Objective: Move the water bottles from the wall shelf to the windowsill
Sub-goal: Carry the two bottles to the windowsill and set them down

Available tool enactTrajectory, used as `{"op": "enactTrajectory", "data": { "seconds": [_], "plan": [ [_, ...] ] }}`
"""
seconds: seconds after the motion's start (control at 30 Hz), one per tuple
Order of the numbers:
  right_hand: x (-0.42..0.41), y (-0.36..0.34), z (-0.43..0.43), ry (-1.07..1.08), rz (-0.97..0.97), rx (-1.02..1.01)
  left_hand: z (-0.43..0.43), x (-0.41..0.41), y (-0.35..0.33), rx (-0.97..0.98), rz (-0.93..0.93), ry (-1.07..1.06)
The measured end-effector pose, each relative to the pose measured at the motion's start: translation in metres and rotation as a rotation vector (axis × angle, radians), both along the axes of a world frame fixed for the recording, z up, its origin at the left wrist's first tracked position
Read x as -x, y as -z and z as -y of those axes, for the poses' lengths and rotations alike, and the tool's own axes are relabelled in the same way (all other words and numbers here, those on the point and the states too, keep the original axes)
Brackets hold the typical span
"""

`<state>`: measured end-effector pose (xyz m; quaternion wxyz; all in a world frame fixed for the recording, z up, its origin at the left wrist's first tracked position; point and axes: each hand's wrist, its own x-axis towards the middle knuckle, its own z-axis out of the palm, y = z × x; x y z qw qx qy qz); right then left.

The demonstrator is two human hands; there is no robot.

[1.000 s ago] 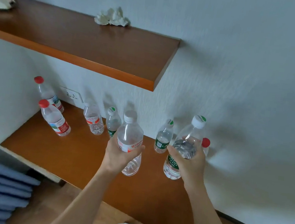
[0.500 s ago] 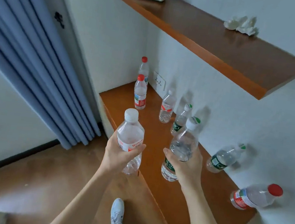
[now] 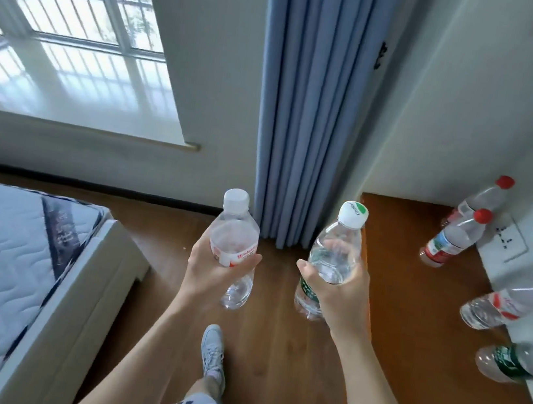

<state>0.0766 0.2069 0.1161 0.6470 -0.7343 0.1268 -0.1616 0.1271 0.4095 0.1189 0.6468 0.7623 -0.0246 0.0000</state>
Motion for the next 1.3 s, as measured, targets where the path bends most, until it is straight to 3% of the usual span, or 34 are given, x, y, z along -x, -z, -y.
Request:
{"op": "enactTrajectory", "data": {
  "seconds": [0.23,0.63,1.03,1.3],
  "plan": [
    [-0.109,0.013,-0.079,-0.171,-0.028,0.007,-0.083,-0.059,0.011,-0.039,0.021,-0.256],
    [-0.323,0.015,-0.216,-0.401,-0.038,0.054,-0.216,-0.233,0.018,-0.014,-0.022,-0.523],
    [-0.463,0.03,-0.28,-0.476,-0.034,0.107,-0.271,-0.353,0.015,-0.081,-0.016,-0.651],
    [-0.607,0.039,-0.322,-0.624,-0.019,0.096,-0.298,-0.474,0.022,-0.183,-0.015,-0.785]
  ]
}}
